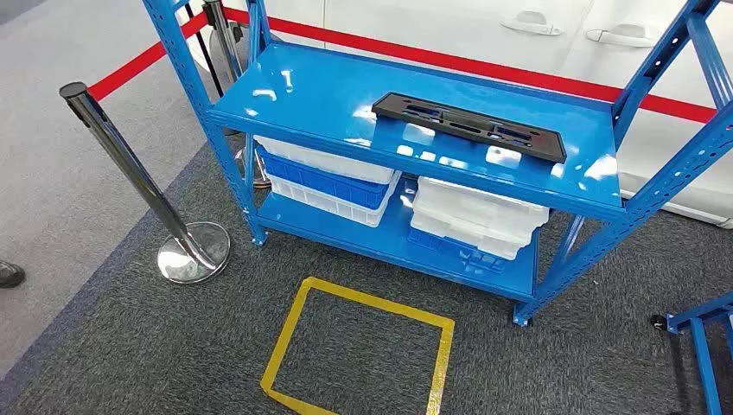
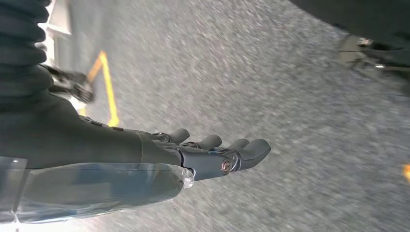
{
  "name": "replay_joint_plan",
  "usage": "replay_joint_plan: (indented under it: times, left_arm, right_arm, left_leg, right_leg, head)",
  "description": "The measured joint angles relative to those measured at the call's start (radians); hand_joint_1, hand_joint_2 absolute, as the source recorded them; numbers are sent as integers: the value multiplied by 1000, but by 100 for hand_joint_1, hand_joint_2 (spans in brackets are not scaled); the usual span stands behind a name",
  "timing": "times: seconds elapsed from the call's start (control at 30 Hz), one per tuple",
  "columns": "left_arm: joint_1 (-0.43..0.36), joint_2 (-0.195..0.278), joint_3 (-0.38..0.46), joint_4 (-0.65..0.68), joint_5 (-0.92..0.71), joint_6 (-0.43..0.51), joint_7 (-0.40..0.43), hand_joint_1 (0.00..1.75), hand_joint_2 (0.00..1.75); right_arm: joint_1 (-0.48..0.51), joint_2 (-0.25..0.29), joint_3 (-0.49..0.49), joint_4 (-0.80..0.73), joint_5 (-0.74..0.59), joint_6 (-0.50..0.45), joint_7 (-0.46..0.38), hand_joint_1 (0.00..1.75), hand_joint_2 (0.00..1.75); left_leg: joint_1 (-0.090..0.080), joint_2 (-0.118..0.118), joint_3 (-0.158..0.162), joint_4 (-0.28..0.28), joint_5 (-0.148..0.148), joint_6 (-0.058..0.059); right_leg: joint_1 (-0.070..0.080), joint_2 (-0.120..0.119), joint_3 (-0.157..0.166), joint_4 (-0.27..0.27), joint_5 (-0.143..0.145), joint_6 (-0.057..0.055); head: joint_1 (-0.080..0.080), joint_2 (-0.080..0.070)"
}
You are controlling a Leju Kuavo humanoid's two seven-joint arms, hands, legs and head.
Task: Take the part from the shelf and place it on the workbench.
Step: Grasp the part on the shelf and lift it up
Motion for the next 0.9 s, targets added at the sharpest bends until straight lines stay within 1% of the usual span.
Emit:
replay_joint_plan:
  times: [0.07,0.2,0.27,0.33,0.53,0.9]
  left_arm:
    - [3,3,13,3,1,-10,-3,0,0]
    - [15,3,63,13,21,-32,-7,0,0]
    - [21,-2,81,19,35,-35,-7,0,0]
    - [24,-6,94,23,48,-34,-8,0,0]
    - [32,-24,122,30,83,-17,-9,0,0]
    - [42,-69,151,39,153,16,-12,0,0]
  right_arm:
    - [0,0,8,5,0,2,-34,0,0]
    - [-10,-1,20,14,-1,4,-175,0,0]
    - [-26,-3,11,5,10,8,-234,0,0]
    - [-43,-3,-12,-26,41,26,-273,0,0]
    - [-59,0,-136,-149,152,94,-324,0,0]
    - [-53,-39,-367,-408,338,210,-398,0,0]
  left_leg:
    - [0,0,0,0,0,0]
    - [2,0,1,0,-1,-1]
    - [3,3,2,0,-1,-2]
    - [3,4,2,1,-1,-2]
    - [3,2,2,0,1,-4]
    - [1,3,3,0,1,-4]
  right_leg:
    - [0,0,0,0,0,0]
    - [2,3,1,0,0,-1]
    - [3,5,0,0,1,-1]
    - [2,5,-1,0,1,-2]
    - [1,1,-1,2,1,-3]
    - [0,1,-1,2,1,-3]
  head:
    - [0,0]
    - [0,0]
    - [0,0]
    - [0,0]
    - [0,0]
    - [0,0]
